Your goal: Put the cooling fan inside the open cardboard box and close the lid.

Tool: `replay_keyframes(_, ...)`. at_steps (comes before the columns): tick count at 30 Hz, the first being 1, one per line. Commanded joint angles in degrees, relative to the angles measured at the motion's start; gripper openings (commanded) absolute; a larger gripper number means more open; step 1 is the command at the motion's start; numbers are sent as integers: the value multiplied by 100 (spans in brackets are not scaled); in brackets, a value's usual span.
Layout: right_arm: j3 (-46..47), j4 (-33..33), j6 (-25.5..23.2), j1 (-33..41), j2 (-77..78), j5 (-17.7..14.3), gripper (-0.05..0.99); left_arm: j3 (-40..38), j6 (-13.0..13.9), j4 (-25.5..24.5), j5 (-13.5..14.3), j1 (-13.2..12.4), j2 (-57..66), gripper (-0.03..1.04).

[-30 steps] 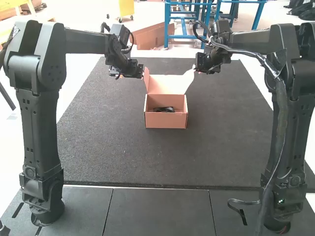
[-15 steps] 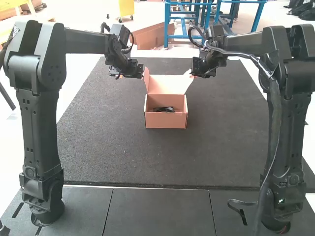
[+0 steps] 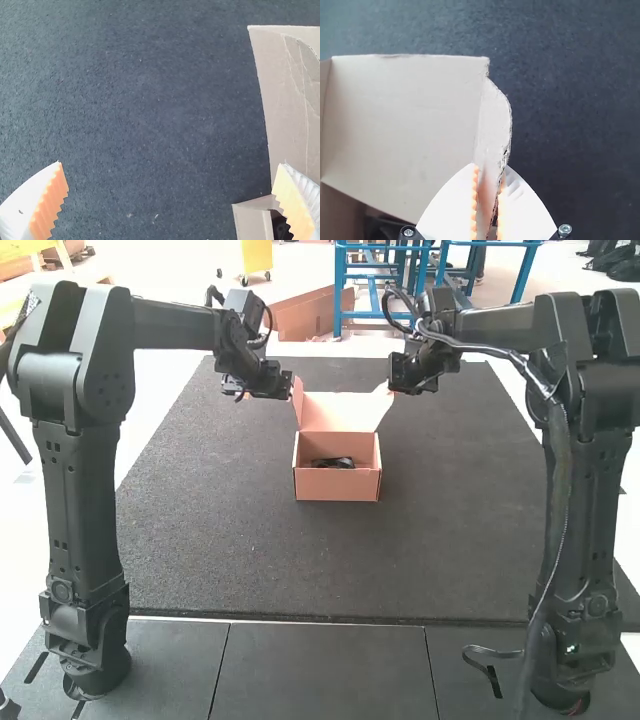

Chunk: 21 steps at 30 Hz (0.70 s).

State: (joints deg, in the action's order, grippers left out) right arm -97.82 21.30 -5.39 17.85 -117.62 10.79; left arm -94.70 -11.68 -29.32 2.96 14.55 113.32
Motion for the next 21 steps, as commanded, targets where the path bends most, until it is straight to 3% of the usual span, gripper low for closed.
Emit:
replay_keyframes(1,-185,-21,-6,61,-6,46,11,-234,-27,5,-50,119,-73,97)
replay_keyframes(11,-176,23,38,105,20,20,-2,-251,-18,-3,-50,163,-82,97)
replay_keyframes(21,-158,428,126,386,231,-6,-2,-321,-18,-162,-41,163,-161,97)
